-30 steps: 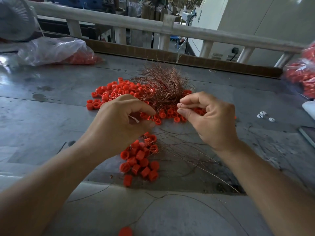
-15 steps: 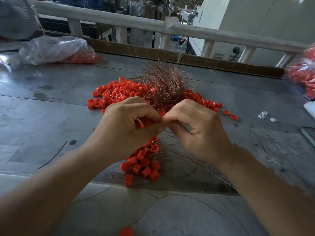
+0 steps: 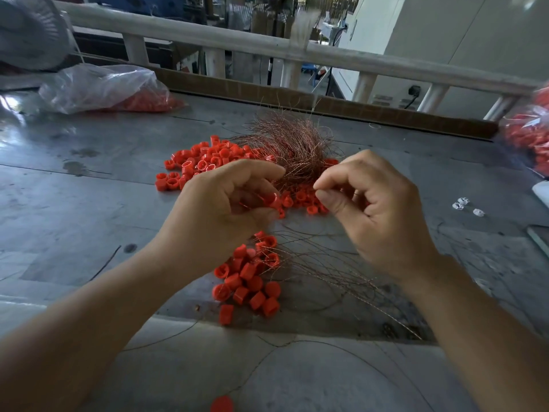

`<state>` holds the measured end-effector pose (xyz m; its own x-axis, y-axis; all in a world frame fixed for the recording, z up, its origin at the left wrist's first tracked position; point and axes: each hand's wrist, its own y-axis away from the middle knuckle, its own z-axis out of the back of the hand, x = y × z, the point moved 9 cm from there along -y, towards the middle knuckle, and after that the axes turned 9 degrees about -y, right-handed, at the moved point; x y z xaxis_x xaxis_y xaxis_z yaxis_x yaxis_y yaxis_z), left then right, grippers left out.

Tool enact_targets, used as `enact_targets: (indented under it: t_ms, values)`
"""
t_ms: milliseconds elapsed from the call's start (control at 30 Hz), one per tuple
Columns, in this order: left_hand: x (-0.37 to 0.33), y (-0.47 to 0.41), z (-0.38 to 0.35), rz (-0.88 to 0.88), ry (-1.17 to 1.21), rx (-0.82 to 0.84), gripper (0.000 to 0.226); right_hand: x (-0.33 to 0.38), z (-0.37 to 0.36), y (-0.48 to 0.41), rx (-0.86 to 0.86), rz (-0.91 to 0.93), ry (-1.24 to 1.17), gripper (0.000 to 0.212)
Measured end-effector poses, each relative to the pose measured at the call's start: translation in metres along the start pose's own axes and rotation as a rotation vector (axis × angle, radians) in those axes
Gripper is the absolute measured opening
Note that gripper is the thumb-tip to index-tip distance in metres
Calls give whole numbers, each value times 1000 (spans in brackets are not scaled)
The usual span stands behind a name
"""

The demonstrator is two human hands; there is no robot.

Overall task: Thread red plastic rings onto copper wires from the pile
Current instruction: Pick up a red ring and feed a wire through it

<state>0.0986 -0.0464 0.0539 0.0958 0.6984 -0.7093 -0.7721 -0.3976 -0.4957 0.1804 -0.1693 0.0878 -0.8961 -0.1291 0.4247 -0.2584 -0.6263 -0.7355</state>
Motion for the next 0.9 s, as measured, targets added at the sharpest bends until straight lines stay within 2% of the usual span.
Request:
enact_targets:
  t_ms: [67,167,267,400,533,700,900]
  values:
    - [4,0,-2,51,116,17,37,1,-2,0,7,-6,-18,3]
    - [0,0,-1,36,95,19,26,6,-6,1,27,1,-41,4]
    - [-4,0,-1,10,79,14,24,9,-8,2,32,7,-49,4]
    - [-6,0,-1,-24,23,10,34,10,-10,3,51,-8,-52,5]
    - [-8,2,-2,-24,74,28,23,10,-12,3,63,-15,-69,5]
    - [-12,2,-7,-27,144,79,23,14,-18,4,87,7,-68,3]
    - [-10,0,-4,-37,50,56,25,13,-16,4,76,-3,-99,1]
